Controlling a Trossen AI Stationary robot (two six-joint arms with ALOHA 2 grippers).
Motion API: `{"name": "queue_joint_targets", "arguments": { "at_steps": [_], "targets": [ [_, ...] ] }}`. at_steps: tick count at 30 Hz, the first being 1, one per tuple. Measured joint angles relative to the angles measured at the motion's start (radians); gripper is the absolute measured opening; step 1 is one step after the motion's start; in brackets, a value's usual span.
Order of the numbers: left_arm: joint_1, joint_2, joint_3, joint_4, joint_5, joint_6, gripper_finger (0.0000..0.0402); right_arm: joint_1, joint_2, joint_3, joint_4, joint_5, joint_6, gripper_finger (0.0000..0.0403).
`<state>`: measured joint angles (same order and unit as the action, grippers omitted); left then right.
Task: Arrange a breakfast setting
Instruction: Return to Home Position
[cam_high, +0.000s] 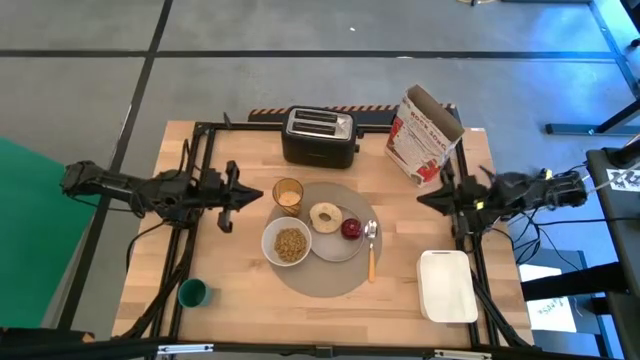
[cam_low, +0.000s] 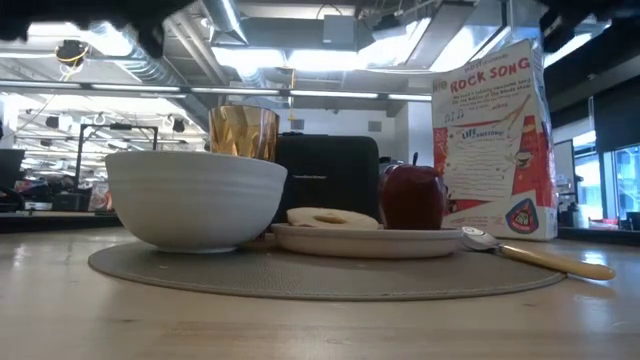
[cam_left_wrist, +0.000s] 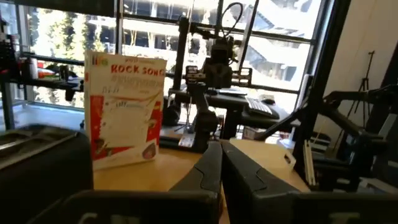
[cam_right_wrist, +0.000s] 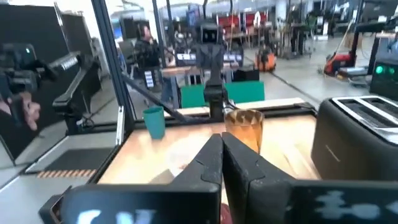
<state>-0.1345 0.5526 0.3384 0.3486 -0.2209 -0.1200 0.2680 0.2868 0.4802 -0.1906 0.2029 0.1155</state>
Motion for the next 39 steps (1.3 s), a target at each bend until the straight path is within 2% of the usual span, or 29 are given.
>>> {"name": "queue_joint_targets", "arguments": {
  "at_steps": [3,6,10,16,20,22,26,29,36,39],
  "targets": [
    [0.000,-0.078,-0.079,-0.008,0.004,0.002,0.0002,0.000,0.018,-0.121,0.199,-0.012,-0.005,0.0000],
    [0.000,-0.162,-0.128,-0.058,0.027,0.084,0.0001,0.000,0.044,-0.223,0.395,0.023,-0.056,0.0000],
    [0.000,-0.300,-0.155,-0.154,0.033,0.182,0.0001,-0.037,0.039,-0.299,0.452,0.106,-0.056,0.0000],
    [0.001,-0.547,-0.160,-0.355,0.038,0.184,0.0001,-0.194,0.045,-0.322,0.446,-0.120,0.065,0.0000],
    [0.002,-0.549,-0.156,-0.423,0.063,0.178,0.0001,-0.322,0.060,-0.324,0.439,-0.265,0.080,0.0000],
    [0.001,-0.551,-0.150,-0.420,0.086,0.177,0.0001,-0.371,0.053,-0.324,0.436,-0.302,0.064,0.0000],
    [0.001,-0.549,-0.166,-0.495,0.101,0.154,0.0000,-0.425,0.003,-0.336,0.421,-0.320,0.057,0.0000],
    [0.002,-0.550,-0.160,-0.488,0.100,0.156,0.0000,-0.426,-0.057,-0.368,0.420,-0.335,0.070,0.0000],
    [0.002,-0.550,-0.162,-0.591,0.074,0.149,0.0000,-0.425,-0.203,-0.466,0.429,-0.321,0.115,0.0000],
    [0.006,-0.550,-0.163,-0.613,0.071,0.149,0.0000,-0.425,-0.250,-0.473,0.381,-0.317,0.110,0.0000]
  ]
}}
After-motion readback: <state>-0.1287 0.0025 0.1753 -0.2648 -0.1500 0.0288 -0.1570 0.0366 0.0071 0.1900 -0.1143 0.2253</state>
